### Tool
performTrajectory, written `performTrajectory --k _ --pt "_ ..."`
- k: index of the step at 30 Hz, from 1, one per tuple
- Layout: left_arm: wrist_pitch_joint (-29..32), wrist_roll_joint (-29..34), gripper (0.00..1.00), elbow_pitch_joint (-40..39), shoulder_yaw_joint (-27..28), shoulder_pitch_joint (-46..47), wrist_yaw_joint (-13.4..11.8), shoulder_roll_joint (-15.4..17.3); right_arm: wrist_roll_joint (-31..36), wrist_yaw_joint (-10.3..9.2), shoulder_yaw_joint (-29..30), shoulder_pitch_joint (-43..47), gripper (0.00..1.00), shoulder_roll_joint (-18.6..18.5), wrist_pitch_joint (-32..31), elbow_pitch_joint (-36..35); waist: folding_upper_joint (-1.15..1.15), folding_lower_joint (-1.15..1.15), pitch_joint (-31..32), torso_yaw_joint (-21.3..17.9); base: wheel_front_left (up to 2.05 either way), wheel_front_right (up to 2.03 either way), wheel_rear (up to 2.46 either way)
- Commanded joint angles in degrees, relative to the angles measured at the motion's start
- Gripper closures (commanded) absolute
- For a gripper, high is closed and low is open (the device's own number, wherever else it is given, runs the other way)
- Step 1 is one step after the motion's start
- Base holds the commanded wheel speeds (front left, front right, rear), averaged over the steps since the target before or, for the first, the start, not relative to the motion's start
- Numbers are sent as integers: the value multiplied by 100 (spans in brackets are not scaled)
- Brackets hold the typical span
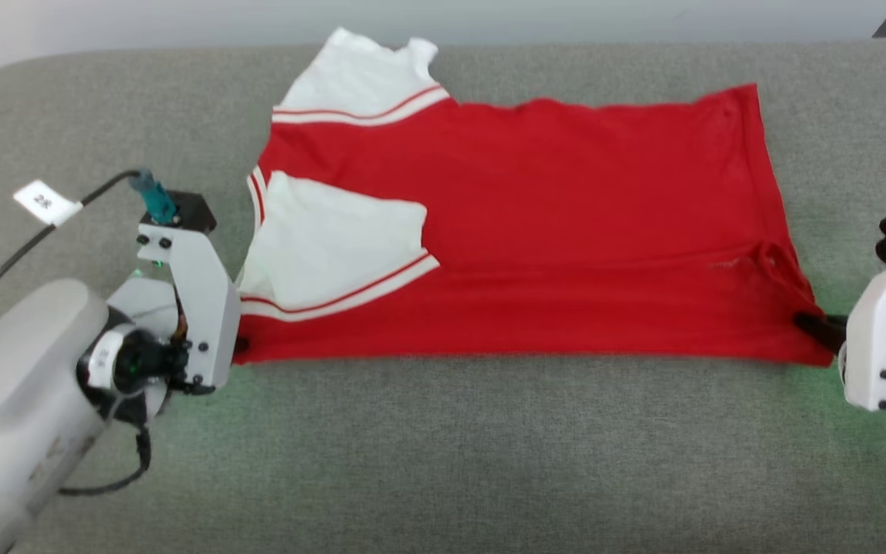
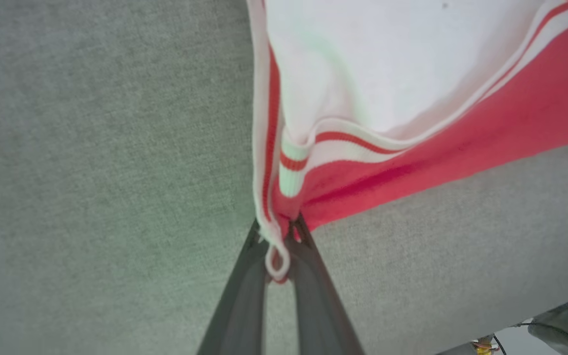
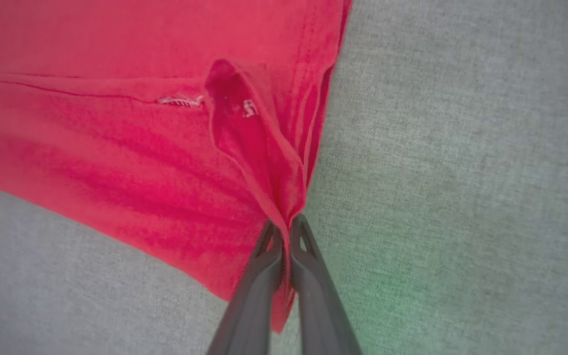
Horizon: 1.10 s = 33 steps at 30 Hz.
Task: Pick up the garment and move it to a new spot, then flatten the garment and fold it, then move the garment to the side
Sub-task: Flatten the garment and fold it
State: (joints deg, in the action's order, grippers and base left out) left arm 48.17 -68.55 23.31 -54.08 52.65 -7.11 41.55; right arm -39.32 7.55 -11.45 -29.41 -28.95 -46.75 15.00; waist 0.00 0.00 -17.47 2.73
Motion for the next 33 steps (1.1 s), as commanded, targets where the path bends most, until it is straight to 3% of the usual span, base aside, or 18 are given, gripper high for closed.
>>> performTrajectory --k 1,8,16,17,18,19,20,21,22,23,33 --pt "97 30 100 -258 -27 -164 -180 206 -38 -13 74 207 100 -126 -139 -156 0 0 79 8 0 0 0" --pt "238 -46 100 -1346 -77 -630 -710 642 8 -12 372 754 100 -187 -493 -757 0 0 121 -4 0 0 0" --pt "208 -154 100 -1584 -140 -977 -966 612 215 -11 454 1006 100 72 -547 -965 0 0 53 -46 0 0 0" --pt "196 -143 98 -1568 -153 -994 -973 590 216 -11 438 1011 100 97 -557 -957 0 0 44 -50 0 0 0" --pt "167 -157 83 -1544 -150 -1009 -970 561 219 -11 419 1007 100 113 -561 -955 0 0 38 -55 0 0 0" --pt "129 -162 71 -1523 -136 -1014 -966 534 217 -11 399 988 96 120 -519 -985 0 0 30 -58 0 0 0" --pt "77 -143 57 -1493 -115 -1015 -971 522 221 -11 397 959 72 133 -479 -993 0 0 24 -65 0 0 0" --pt "32 -113 30 -1466 -104 -1011 -974 510 229 -11 390 938 60 140 -458 -990 0 0 19 -70 0 0 0" --pt "9 -92 5 -1446 -99 -998 -969 507 241 -11 387 922 25 137 -446 -992 0 0 17 -72 0 0 0" --pt "-25 -57 0 -1433 -93 -969 -963 530 244 -11 392 902 0 142 -412 -1009 0 0 16 -79 0 0 0" --pt "68 227 0 -1773 50 -448 -1054 888 312 -10 580 857 0 168 -211 -1358 0 0 28 -158 0 0 0"
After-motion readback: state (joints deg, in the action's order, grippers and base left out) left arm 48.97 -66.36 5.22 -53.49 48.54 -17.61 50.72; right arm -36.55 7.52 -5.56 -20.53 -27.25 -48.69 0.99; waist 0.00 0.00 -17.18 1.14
